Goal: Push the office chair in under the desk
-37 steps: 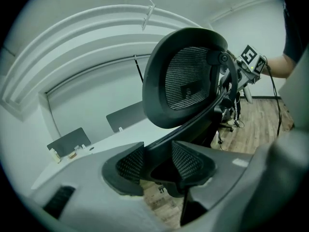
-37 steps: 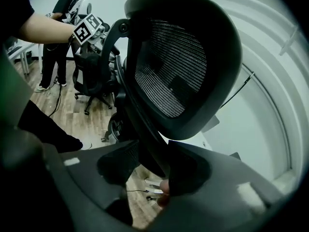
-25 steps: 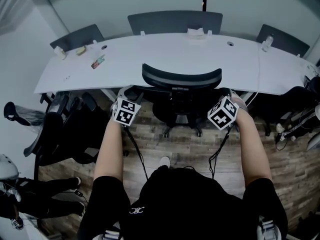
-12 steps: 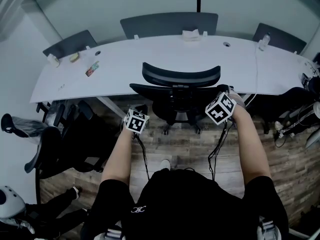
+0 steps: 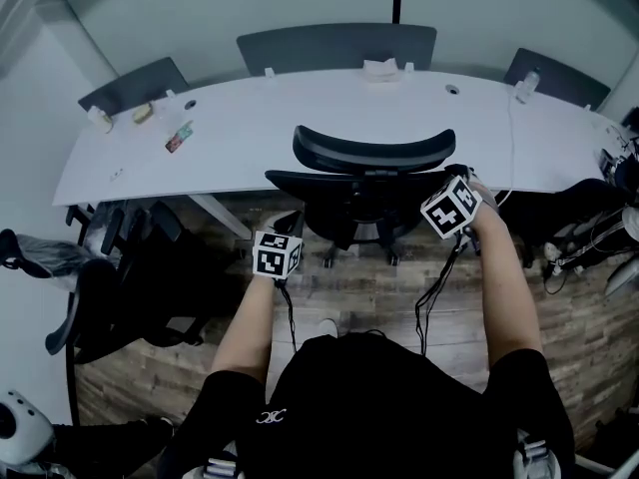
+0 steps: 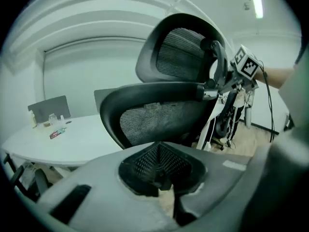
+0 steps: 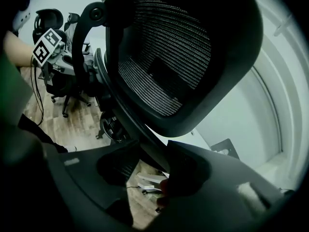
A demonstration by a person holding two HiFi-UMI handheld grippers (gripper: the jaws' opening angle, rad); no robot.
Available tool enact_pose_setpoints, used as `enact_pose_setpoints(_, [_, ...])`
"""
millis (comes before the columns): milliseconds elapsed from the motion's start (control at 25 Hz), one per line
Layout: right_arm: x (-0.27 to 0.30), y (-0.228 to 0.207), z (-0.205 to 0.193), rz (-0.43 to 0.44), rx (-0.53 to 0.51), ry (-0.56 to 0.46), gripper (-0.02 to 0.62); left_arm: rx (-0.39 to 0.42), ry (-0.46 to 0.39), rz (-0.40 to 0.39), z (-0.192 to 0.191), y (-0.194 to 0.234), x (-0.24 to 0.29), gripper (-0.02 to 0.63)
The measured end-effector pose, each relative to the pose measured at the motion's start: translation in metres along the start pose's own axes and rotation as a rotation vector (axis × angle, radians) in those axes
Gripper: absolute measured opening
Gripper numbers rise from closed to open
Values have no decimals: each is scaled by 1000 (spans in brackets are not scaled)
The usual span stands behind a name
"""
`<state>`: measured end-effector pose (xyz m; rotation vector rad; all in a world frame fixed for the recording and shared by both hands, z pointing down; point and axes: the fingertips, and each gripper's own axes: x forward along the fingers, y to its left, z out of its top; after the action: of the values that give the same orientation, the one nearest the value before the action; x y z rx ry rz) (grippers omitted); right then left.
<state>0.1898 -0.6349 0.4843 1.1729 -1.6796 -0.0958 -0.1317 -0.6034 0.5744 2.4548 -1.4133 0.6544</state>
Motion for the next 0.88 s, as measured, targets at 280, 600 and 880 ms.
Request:
enact_pose_setpoints(280, [-15,0,0,-71,124,-163,148,-142,-170,12,42,-10,-38,6])
enact_pose_setpoints(600, [-90,30,11,-50,574,-576,8,-135,-320,31,84,-47,-95,6])
enact_pose_setpoints(880, [-126,74,-5,-72,750,-646,6,-110,-375,83,89,-85,-133,6])
